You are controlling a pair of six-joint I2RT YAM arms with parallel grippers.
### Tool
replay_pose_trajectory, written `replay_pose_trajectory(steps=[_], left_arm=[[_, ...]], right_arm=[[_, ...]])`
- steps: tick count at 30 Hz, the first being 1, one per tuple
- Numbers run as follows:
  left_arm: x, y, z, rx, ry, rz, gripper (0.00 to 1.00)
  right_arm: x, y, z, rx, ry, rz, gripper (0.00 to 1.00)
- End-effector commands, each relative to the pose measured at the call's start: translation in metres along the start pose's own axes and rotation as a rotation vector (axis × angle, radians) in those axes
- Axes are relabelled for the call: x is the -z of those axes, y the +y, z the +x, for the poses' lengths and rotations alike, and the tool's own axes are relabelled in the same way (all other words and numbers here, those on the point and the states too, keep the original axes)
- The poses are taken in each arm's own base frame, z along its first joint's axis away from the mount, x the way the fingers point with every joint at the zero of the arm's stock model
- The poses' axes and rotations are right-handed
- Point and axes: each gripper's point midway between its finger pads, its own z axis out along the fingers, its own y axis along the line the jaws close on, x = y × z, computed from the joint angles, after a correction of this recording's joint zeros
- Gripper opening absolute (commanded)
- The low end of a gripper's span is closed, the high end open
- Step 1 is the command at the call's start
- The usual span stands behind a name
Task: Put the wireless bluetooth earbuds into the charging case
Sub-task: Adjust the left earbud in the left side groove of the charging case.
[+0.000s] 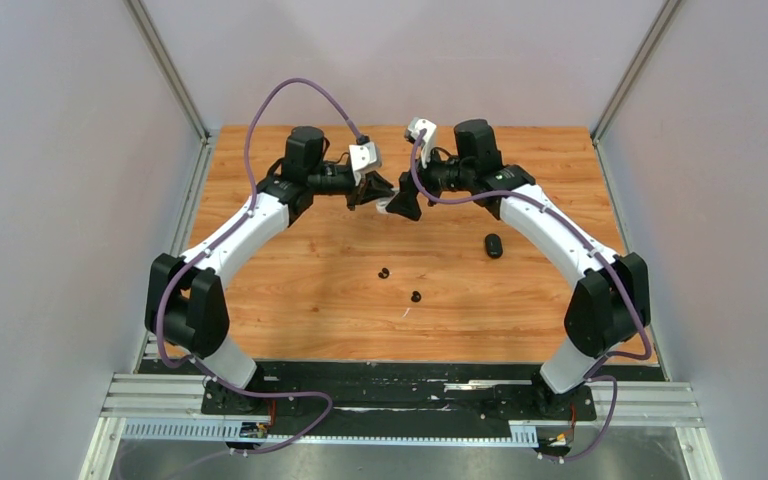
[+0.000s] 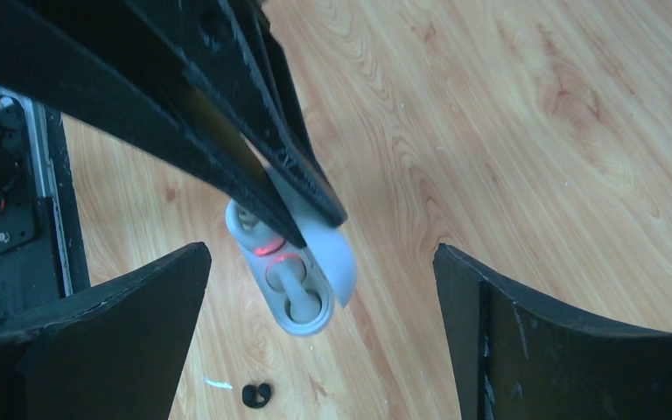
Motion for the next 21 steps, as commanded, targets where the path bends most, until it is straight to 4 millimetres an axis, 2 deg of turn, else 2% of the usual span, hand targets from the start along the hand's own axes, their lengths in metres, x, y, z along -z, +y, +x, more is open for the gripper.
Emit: replay_pose_trajectory(steps=[1,10,21], left_arm=[[0.004,-0.001,-0.021,-0.083,-0.046,-0.009,0.0],[0.004,-0.004,-0.021,-0.088,-0.049,-0.002,0.0],[0.003,-0.005,-0.023,-0.099,-0.058,0.011,0.0]], right_arm=[[-0.002,0.001,-0.039,-0.001,-0.098,-0.014,1.0],[-0.009,-0.008,-0.032,-0.045,-0.08,0.013,1.0],[-0.01,-0.019,-0.033,-0.043,-0.083,0.058,1.0]])
